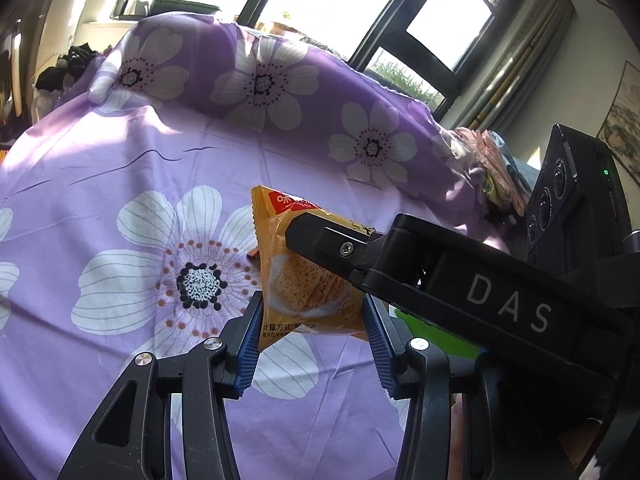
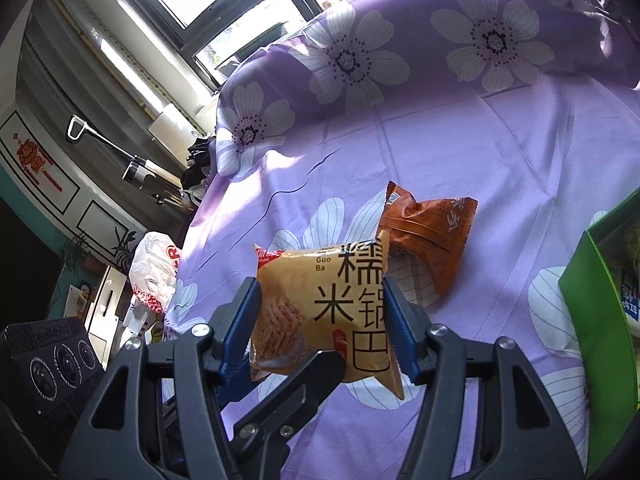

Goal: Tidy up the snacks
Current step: 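Lift the rice-cracker packet and carry it over the green box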

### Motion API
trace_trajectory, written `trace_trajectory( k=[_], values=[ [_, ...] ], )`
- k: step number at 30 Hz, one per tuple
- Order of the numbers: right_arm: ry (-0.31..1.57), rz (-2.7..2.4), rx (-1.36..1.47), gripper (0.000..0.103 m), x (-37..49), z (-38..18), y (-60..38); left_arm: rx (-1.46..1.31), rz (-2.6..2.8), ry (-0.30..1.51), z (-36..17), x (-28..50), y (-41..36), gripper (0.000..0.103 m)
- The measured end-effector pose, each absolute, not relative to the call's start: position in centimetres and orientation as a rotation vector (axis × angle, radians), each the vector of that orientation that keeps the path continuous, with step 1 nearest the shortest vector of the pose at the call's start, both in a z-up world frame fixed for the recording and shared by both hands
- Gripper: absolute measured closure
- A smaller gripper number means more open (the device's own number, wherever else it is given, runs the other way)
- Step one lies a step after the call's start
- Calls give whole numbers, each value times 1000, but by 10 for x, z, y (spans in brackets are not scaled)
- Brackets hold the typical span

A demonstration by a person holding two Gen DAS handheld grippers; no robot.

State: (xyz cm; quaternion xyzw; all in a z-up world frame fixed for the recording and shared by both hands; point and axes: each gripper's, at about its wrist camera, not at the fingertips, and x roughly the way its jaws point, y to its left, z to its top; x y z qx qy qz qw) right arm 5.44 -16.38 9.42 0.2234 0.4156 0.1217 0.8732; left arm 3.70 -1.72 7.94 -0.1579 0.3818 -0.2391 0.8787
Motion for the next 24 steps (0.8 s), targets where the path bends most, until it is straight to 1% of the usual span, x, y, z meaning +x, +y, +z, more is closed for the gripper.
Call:
trace_trajectory(
  k=[9,12,16,24],
  values=[
    [877,172,515,42,27,88,-200,-269,-573,828,76,20,-55,55],
    [847,162,531,42,15,91,-211,-241,-590,811,80,12,-66,55],
    [847,182,496,42,11,95,-218,-250,-579,810,83,6,-76,55],
    [786,177,518,42,-3,118,-250,-222,-598,766,108,-4,-109,55]
  ],
)
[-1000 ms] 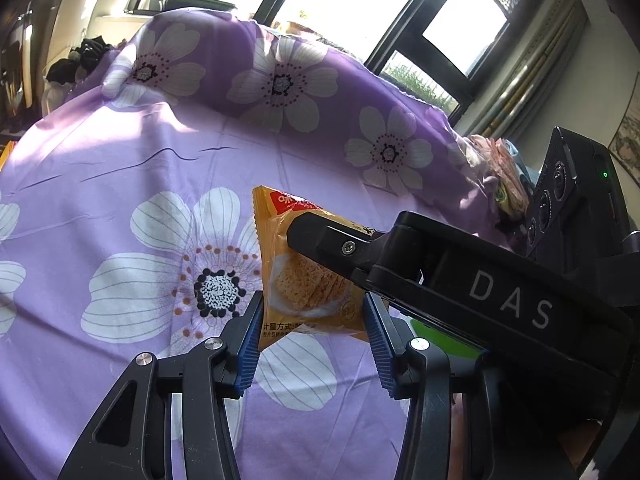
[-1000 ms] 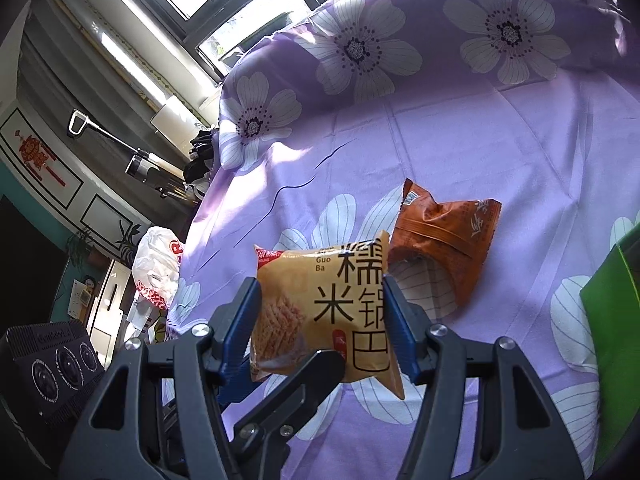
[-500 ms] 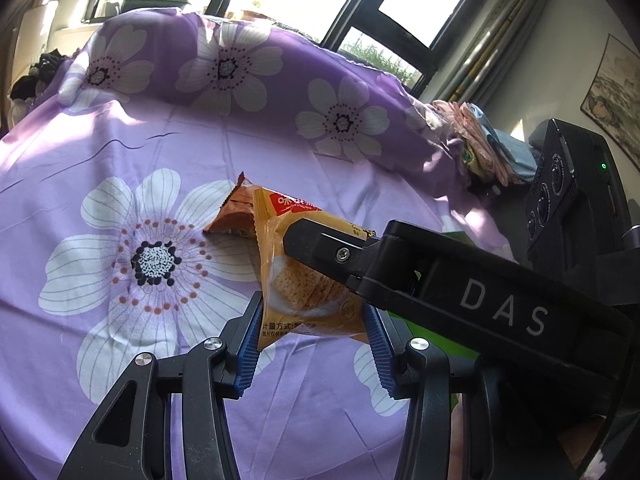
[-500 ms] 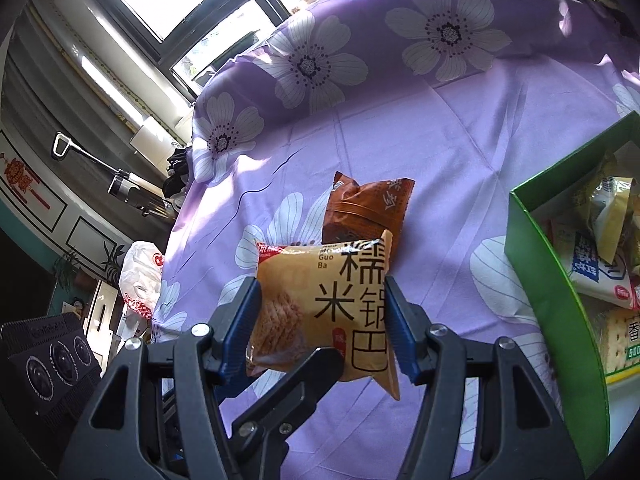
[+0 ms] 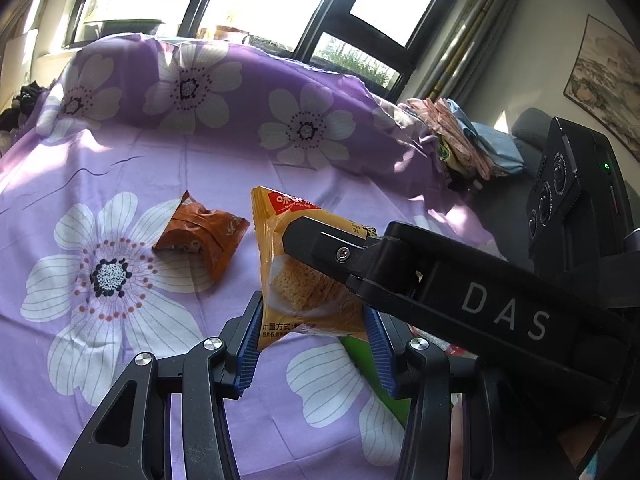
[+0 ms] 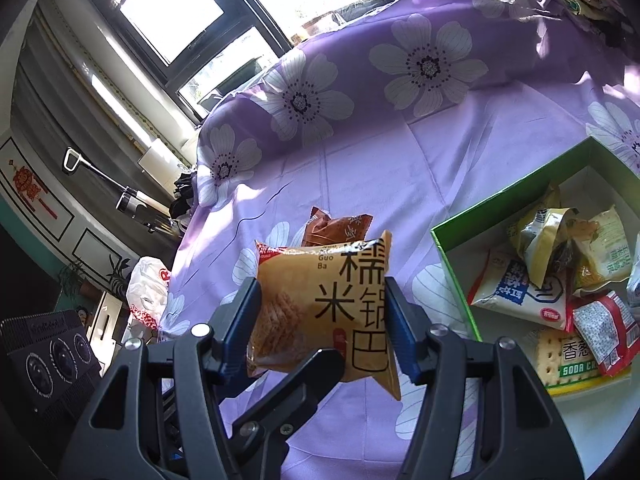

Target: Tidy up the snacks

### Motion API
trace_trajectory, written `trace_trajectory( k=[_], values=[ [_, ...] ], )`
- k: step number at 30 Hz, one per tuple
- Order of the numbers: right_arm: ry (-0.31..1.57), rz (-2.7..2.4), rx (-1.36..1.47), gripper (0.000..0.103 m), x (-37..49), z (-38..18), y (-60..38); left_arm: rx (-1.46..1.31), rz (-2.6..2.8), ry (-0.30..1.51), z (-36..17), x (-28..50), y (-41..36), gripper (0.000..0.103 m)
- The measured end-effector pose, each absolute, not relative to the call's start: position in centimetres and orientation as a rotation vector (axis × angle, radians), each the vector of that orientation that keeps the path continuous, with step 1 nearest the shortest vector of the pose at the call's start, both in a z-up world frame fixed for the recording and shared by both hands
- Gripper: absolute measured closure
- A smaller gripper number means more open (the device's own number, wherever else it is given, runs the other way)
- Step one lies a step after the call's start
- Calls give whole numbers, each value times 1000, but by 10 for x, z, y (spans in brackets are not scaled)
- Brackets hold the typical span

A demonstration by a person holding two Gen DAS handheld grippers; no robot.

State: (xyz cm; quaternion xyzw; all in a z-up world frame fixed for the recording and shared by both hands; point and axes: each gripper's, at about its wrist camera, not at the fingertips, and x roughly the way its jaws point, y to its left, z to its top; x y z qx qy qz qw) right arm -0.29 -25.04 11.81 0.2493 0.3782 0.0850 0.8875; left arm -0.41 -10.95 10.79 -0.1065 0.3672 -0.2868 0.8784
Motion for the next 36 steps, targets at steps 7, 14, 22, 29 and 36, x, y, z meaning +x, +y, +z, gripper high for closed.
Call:
trace_trajectory(
  k=[7,14,22,29,36],
  values=[
    [730,131,511,41,-23,141,-282,-190,-660,735,129,-15,-145,55],
    [706,56,515,41,-41,152,-316,-175,-737,740,138,-22,-183,55],
    [730,-28,532,39,-51,148,-352,-189,-810,795,129,-21,-219,55],
    [758,-85,551,37,-55,141,-371,-204,-854,850,119,-17,-239,55],
    [810,-116,584,37,-50,126,-387,-196,-863,919,105,-12,-255,55]
  ],
)
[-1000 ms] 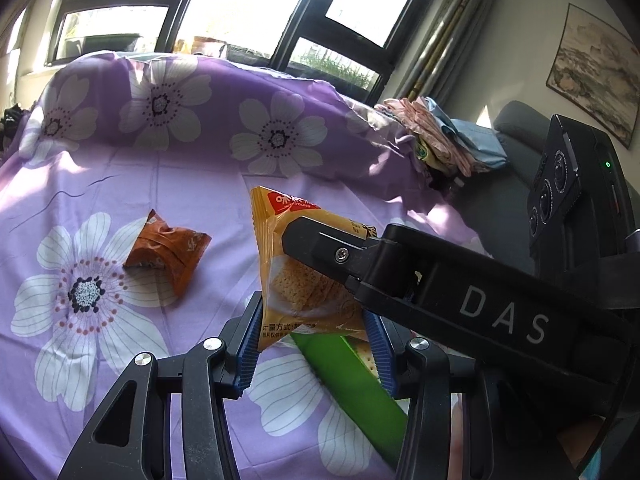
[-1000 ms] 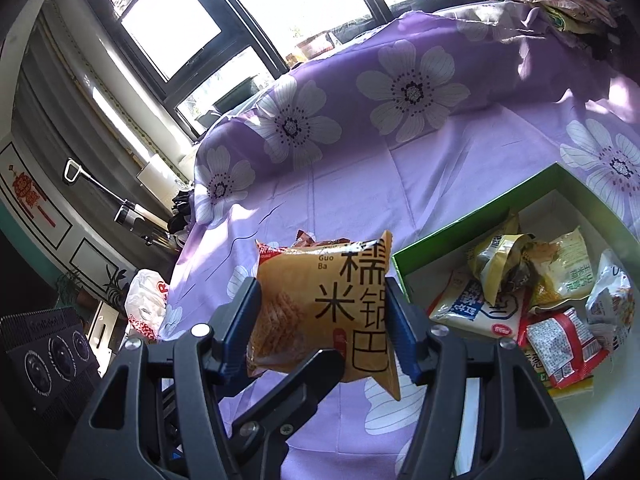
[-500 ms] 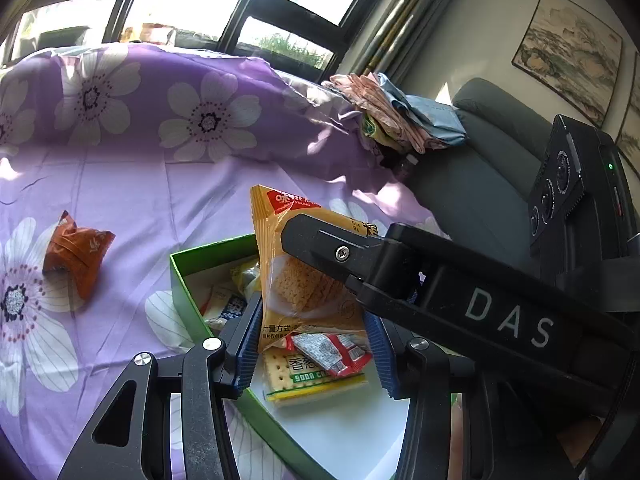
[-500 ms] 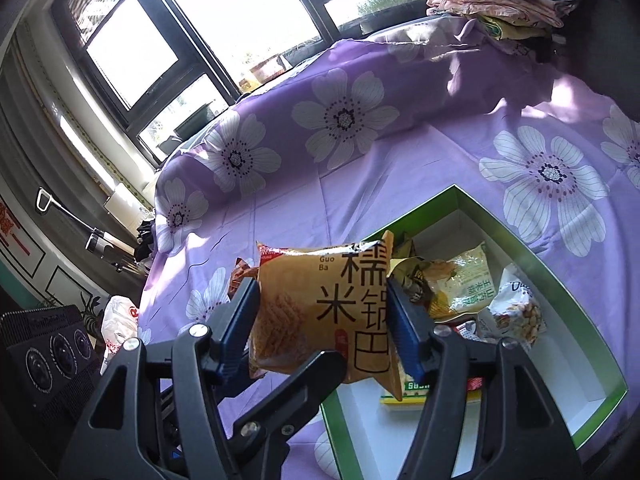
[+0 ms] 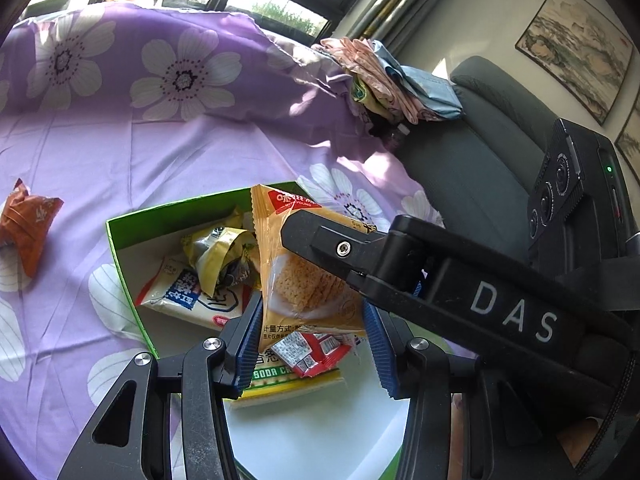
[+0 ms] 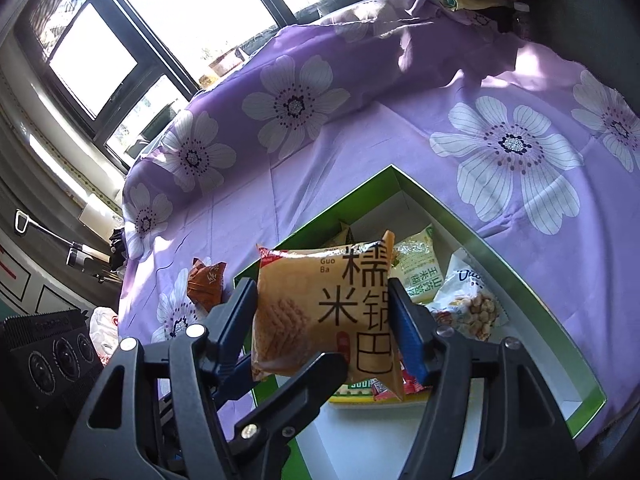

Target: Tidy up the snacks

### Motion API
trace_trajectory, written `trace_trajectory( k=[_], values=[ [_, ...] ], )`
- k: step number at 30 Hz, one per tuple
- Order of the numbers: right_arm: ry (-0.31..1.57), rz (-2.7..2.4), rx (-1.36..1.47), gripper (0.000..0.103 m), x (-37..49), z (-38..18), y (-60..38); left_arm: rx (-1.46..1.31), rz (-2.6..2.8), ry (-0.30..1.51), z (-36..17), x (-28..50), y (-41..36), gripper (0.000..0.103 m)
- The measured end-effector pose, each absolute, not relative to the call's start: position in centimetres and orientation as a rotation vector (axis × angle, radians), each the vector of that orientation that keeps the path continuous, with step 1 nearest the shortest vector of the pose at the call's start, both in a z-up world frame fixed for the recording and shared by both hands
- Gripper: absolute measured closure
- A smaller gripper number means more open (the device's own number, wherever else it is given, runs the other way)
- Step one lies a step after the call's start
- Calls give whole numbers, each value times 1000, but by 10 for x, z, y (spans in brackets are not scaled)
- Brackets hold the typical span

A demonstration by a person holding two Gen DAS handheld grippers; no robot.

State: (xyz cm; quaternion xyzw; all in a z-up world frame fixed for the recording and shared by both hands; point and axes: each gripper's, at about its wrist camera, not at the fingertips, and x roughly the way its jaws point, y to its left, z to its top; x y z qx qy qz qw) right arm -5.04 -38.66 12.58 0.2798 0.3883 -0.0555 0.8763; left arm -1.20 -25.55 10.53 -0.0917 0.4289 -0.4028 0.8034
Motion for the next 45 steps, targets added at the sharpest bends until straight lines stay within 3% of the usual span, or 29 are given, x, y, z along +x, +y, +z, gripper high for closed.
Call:
trace_trajectory(
  k=[20,25,31,34,37,40,43,45],
  values=[
    [913,-190,603,29,-45,101,-406,-212,-855,1062,78,-6,-277,55],
    [910,-205,595,19,-46,104,-405,-219,-845,1048,80,-8,-271,55],
    [881,-283,573,17,-50,110,-407,-197,-804,986,95,-15,-240,54],
    [859,-293,564,17,-52,115,-405,-202,-749,946,101,-15,-212,44],
    [832,-285,538,17,-51,123,-397,-214,-693,915,108,-13,-179,39],
    [795,-290,510,6,-51,130,-388,-229,-624,884,113,-10,-143,37],
    [768,-282,477,7,-49,136,-375,-234,-542,867,114,-6,-104,23],
    [760,-263,456,7,-46,139,-366,-245,-490,856,111,-1,-78,22]
  ],
)
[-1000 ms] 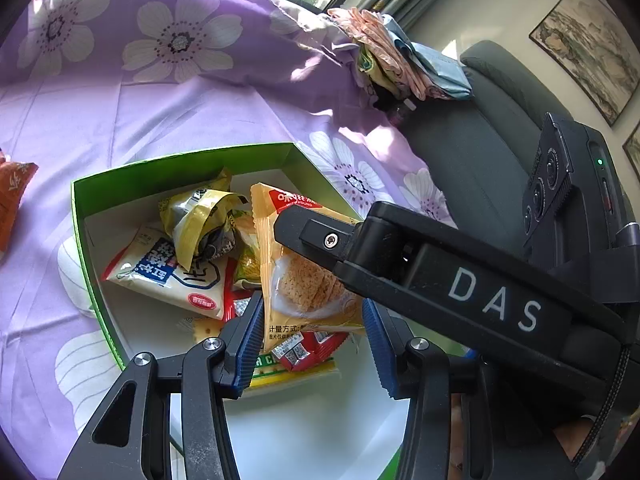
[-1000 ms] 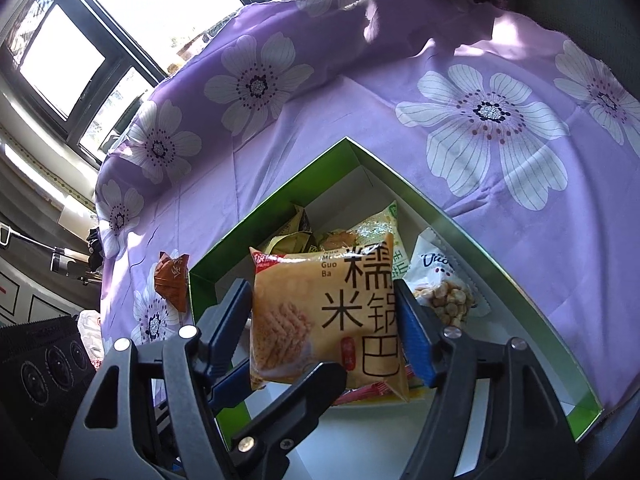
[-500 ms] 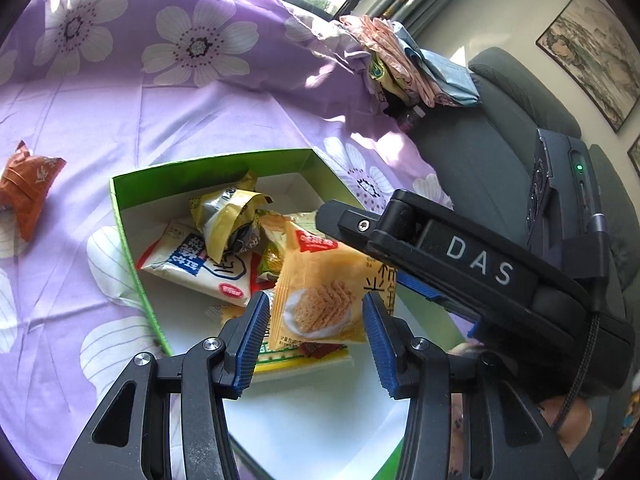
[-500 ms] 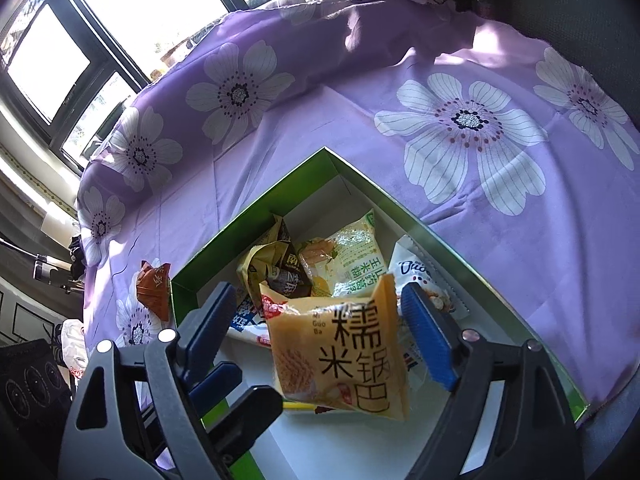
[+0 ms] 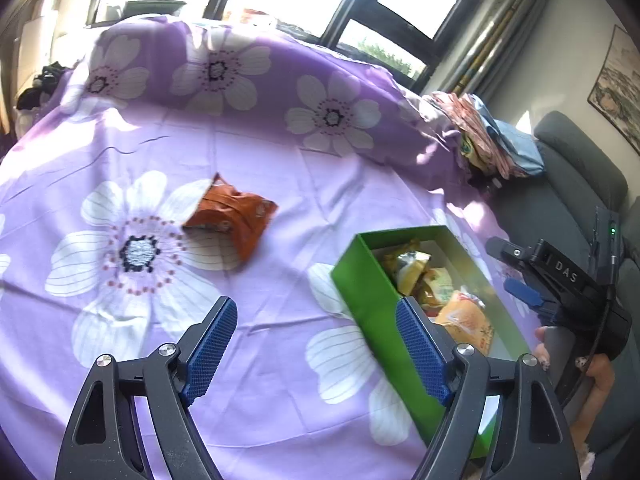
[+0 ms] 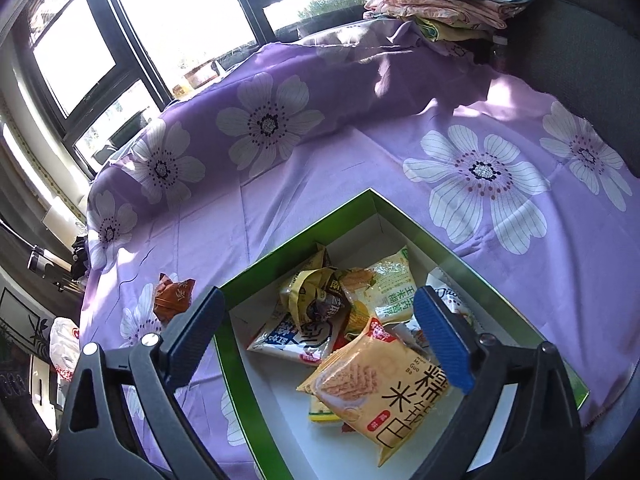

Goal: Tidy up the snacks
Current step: 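Move the right gripper back to the orange-brown packet, then grasp the orange-brown packet with the right gripper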

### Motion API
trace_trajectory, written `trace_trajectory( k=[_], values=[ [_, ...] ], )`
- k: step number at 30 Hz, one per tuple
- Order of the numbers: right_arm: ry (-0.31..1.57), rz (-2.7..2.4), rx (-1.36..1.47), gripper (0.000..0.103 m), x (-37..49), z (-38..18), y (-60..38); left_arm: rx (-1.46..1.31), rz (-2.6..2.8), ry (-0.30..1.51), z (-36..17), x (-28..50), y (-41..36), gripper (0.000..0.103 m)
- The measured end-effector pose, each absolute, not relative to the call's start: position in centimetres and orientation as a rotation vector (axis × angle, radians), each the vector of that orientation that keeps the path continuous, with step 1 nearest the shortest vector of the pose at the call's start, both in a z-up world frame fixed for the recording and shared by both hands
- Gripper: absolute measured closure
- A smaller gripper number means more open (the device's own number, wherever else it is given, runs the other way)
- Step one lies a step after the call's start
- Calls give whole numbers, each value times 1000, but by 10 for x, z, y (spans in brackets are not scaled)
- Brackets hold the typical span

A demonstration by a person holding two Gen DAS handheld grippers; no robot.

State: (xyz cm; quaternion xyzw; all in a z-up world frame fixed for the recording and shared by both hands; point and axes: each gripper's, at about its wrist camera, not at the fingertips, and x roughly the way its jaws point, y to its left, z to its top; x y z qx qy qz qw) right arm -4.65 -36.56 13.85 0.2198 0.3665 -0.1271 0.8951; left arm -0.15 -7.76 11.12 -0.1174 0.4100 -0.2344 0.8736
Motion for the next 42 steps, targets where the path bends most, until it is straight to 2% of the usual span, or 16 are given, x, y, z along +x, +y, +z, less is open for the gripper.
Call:
trace_trajectory(
  k=[7,13,21,29,33,37,42],
  values=[
    [774,-185,390,7,-28,134,-327,-366,-300,810,67,16,10,21],
    [784,-91,435,6,-9,129,-291,-368,-151,818,62,32,41,21],
    [876,20,425,6,51,113,-227,-423,-74,875,52,41,63,21],
    [1065,-33,464,7,124,63,-188,-453,-53,926,49,44,68,21],
    [1092,-130,323,7,148,46,-168,-443,-70,938,49,45,68,21],
    [1098,-183,290,12,159,31,-165,-424,-78,937,51,46,66,21],
    [1077,-106,270,37,155,28,-166,-381,-55,939,51,47,64,21]
  ],
)
